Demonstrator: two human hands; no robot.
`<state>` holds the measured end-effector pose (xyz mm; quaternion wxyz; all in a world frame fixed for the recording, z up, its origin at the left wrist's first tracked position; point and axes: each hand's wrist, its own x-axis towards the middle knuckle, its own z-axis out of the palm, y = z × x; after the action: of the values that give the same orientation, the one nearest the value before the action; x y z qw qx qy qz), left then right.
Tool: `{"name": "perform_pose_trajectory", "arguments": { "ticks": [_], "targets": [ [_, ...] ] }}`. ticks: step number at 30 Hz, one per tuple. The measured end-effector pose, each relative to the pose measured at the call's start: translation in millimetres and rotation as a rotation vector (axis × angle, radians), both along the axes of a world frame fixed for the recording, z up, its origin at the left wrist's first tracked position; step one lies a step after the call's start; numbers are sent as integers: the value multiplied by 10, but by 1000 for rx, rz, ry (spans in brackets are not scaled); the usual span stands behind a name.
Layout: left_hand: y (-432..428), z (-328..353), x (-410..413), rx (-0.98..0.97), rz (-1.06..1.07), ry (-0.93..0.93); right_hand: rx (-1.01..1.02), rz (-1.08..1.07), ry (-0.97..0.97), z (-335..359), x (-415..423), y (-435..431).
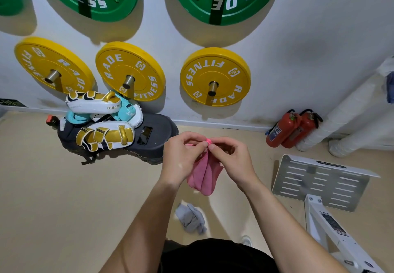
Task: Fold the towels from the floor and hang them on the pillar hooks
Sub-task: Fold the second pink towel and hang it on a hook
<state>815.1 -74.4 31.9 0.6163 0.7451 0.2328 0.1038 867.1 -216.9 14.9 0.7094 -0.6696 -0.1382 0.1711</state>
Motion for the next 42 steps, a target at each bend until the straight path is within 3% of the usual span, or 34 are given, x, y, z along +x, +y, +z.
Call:
{"name": "perform_pose_trajectory", "arguments": {
  "ticks": [8, 14, 24, 35, 42],
  "targets": [
    [104, 17, -19, -132, -95, -13, -175, 153, -158, 125, 231, -51],
    [272, -102, 9, 195, -177, -64, -233, 253, -226, 332, 427, -41],
    [170, -195, 65, 174, -161, -59, -298, 392, -364, 663, 658, -55],
    [327, -629, -57, 246, -131, 111, -362, 215, -458, 719, 916, -77],
    [695, -812, -270, 191, -19, 318, -569, 8, -485, 547, 1104, -204]
  ]
}}
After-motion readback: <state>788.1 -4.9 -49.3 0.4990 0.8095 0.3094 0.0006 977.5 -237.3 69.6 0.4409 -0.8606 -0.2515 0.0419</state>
